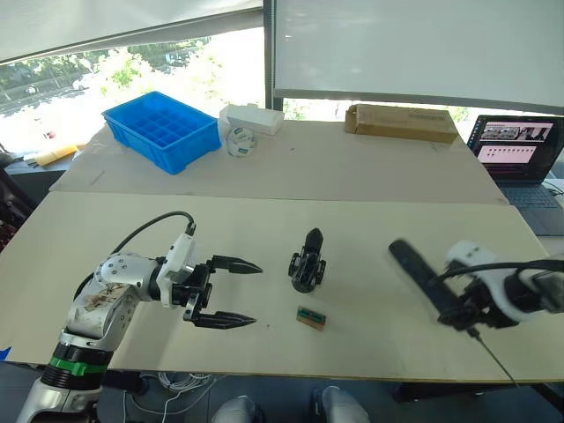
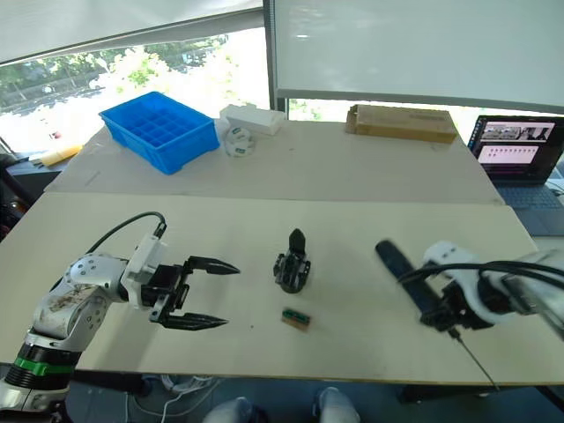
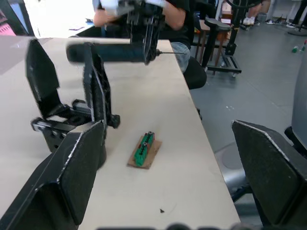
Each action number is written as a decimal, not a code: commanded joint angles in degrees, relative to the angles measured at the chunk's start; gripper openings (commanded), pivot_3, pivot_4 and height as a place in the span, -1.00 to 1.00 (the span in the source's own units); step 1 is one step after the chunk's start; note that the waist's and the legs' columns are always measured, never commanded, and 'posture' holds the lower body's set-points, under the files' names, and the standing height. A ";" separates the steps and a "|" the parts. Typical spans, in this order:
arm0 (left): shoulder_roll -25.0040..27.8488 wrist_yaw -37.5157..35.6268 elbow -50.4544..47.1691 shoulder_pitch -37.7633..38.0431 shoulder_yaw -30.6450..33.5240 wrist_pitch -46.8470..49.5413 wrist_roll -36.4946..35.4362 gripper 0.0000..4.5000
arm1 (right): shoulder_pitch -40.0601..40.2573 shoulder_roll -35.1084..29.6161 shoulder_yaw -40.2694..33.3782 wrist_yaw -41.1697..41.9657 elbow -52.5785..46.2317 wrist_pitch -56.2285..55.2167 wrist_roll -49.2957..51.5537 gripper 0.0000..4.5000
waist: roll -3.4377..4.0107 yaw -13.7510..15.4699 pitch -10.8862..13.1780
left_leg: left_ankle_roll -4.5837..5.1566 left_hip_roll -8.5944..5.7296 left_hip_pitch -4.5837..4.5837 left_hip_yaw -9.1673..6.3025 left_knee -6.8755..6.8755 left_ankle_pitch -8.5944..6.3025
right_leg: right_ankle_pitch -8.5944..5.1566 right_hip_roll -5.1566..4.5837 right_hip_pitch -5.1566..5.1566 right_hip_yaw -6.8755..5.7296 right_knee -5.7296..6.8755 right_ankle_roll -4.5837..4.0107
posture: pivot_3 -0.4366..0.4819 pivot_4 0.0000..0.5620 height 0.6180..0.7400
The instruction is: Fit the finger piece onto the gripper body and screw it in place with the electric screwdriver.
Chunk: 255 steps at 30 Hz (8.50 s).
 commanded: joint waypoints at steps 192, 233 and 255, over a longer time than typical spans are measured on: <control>-14.10 12.28 14.56 4.59 -20.04 -14.92 23.16 1.00 | 11.68 44.11 11.17 3.18 -14.80 -71.22 -8.00 -0.14 | 0.00 0.05 -0.04 | 0.13 -0.01 0.19 0.01 0.23 -0.07 | 0.03 0.12 0.19 0.06 0.13 -0.12 | -0.05 -0.47 1.00; -14.16 12.50 14.62 4.43 -20.43 -14.70 23.24 1.00 | 11.61 43.30 9.99 3.21 -15.23 -68.93 -3.70 -0.14 | 0.00 0.05 -0.04 | 0.15 -0.01 0.19 0.00 0.23 -0.08 | 0.03 0.10 0.20 0.06 0.13 -0.12 | -0.05 -0.47 1.00; -14.02 12.96 13.43 4.52 -20.43 -13.68 23.05 1.00 | 10.18 44.89 10.17 2.73 -12.61 -71.07 -6.41 -0.14 | 0.01 0.06 -0.05 | 0.15 -0.02 0.19 0.01 0.23 -0.08 | 0.03 0.10 0.20 0.06 0.13 -0.12 | -0.05 -0.47 1.00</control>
